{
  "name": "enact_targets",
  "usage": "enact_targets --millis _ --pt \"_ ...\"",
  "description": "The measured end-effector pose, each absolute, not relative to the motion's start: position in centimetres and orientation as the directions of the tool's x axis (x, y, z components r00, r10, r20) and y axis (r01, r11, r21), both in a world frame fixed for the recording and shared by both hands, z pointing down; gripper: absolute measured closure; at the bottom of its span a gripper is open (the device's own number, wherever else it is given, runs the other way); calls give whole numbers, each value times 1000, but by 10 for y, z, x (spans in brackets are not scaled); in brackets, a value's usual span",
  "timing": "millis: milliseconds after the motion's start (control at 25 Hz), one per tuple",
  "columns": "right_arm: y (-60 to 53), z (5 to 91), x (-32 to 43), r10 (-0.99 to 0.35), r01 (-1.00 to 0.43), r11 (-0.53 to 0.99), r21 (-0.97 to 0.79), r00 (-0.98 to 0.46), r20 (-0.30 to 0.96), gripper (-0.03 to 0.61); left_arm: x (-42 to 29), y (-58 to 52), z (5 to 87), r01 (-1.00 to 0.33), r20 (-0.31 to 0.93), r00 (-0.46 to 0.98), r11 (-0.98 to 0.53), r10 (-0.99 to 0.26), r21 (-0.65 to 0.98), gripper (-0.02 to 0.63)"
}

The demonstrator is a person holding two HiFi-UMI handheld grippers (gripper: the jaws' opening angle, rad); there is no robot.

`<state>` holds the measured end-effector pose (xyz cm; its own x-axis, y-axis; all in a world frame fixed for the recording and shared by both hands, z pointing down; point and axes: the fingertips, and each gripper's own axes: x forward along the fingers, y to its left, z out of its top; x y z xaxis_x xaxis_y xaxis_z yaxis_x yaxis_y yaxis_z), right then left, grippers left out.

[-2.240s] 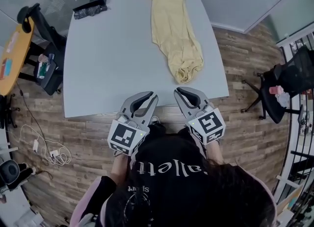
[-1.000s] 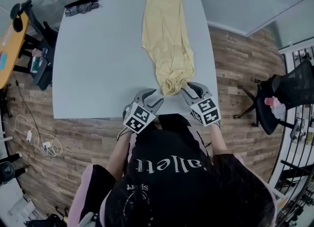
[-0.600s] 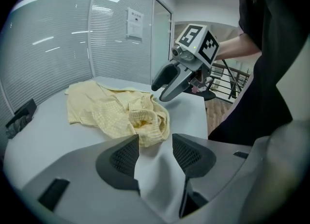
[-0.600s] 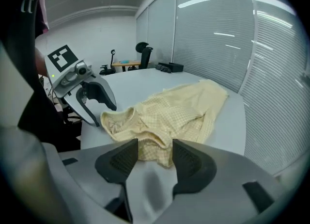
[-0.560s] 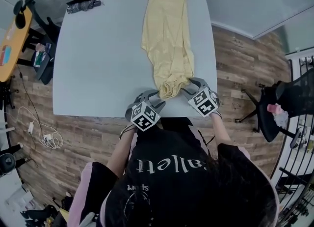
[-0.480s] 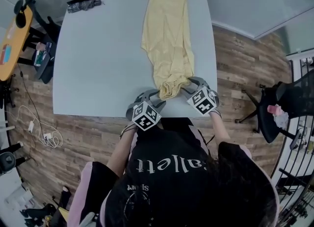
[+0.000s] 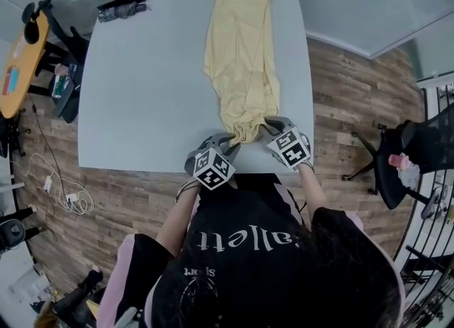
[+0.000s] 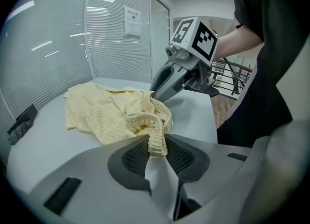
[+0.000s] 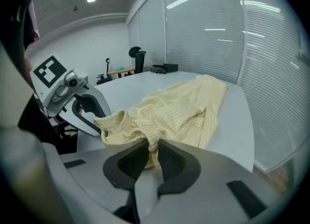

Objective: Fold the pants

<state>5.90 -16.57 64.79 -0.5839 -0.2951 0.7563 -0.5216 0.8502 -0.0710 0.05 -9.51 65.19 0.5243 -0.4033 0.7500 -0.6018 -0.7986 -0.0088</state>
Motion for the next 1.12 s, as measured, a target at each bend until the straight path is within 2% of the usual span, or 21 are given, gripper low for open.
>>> enact_targets --millis 360,680,1120 --pt "-154 595 69 -411 -644 738 -203 -667 621 515 -18 -104 602 -682 643 574 -731 -507 33 517" --pt "-138 546 58 -475 -657 727 -200 -692 543 518 -30 -95 554 -593 607 598 -798 -523 -104 532" --pt "-111 496 36 -532 -666 722 -188 -708 463 522 -59 -88 492 -560 534 625 -804 -569 -202 534"
